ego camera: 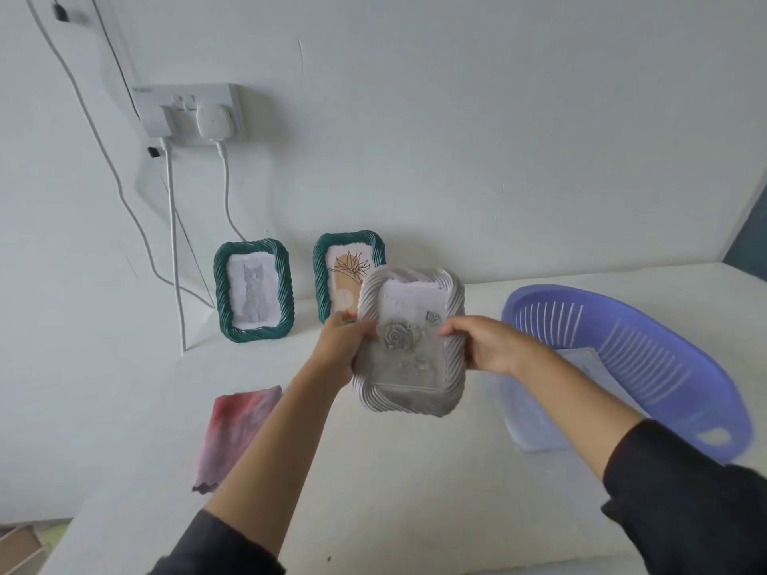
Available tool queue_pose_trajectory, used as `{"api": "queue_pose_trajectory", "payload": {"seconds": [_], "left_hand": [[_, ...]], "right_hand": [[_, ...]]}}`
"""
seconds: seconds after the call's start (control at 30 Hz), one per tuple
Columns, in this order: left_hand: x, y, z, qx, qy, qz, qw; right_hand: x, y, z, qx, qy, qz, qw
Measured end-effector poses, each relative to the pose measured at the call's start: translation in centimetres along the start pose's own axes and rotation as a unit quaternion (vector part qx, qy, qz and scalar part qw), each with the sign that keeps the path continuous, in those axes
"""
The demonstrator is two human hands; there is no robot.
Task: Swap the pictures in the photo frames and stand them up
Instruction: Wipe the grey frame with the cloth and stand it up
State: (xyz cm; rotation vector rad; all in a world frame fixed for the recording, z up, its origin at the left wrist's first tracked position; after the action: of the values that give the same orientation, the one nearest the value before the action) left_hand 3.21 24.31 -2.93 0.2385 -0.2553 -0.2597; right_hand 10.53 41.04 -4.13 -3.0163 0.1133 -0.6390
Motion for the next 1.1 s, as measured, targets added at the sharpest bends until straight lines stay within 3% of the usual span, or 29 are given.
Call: {"api": "queue_pose_trajectory", "payload": {"seconds": [0.17,0.43,0.77,1.1], "left_hand": [[-4.6,4.4,3.0,0.034,0.04,-0.014,0.998],[-11.5,11.5,3.7,0.043,0.072,-0.016,0.996],[-18.2,13.4,-0.6,0.051,0.037,0.015,0.998],[-19.6,13.0,-2.4,0.028,0.042,0.011,0.999]], "right_hand": [[-3.0,-4.9,-5.6,0.032,-0.025,-0.01,0.999],[-9.8,-12.9,-8.8,0.046,-0.046,0.013,0.998],[-16.8,-17.1,-6.5,0.093,0.001,0.056,0.994],[-18.8,-17.4,-4.5,0.128,0.035,0.048,0.99]]}}
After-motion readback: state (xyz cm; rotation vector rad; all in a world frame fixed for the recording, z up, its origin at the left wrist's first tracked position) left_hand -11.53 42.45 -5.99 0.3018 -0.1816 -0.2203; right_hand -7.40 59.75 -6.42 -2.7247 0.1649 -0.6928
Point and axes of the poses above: each hand's wrist, its own x-axis away from the middle knuckle, its own y-axis out of the palm, z = x × y, the point moved 9 cm from there along -x, towards the middle knuckle, and after that the axes turned 10 degrees about x, right-handed, at the moved point
